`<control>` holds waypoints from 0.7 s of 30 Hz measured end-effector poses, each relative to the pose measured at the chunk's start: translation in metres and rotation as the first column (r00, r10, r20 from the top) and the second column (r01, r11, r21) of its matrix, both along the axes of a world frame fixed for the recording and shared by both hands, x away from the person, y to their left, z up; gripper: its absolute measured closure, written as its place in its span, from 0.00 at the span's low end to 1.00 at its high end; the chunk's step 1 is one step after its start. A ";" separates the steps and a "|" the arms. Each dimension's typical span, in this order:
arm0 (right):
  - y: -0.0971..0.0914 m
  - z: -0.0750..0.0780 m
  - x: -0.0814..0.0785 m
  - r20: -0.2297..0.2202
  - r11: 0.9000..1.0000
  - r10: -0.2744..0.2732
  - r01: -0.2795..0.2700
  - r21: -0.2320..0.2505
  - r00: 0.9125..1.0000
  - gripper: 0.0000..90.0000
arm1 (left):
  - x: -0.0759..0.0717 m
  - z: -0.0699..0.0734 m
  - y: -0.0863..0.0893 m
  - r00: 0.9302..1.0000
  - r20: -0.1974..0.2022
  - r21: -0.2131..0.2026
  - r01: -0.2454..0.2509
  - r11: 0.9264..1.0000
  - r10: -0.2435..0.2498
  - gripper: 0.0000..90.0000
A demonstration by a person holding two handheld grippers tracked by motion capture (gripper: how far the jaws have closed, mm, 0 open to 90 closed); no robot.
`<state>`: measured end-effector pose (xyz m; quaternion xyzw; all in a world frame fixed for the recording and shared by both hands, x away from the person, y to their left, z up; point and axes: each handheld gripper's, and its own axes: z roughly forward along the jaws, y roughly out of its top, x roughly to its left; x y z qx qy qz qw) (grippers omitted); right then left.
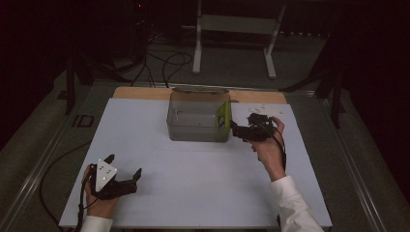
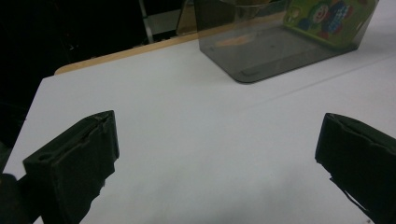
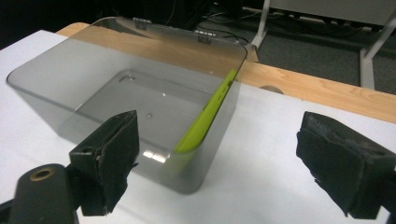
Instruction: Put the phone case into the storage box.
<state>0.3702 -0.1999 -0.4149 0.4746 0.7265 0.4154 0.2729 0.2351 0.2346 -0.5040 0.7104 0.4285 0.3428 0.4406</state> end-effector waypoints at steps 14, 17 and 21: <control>-0.030 -0.020 -0.051 0.044 0.996 -0.061 0.064 -0.066 0.997 0.12 | 0.000 0.003 0.002 1.000 -0.001 -0.027 0.000 1.000 0.000 0.00; -0.038 -0.023 -0.063 0.065 0.995 -0.073 0.077 -0.062 0.995 0.12 | -0.001 0.004 0.003 1.000 0.002 -0.037 0.000 0.999 0.000 0.00; -0.047 -0.034 -0.080 0.154 0.995 -0.083 0.089 -0.034 0.985 0.14 | -0.001 0.004 0.003 1.000 0.001 -0.036 0.005 0.999 -0.005 0.00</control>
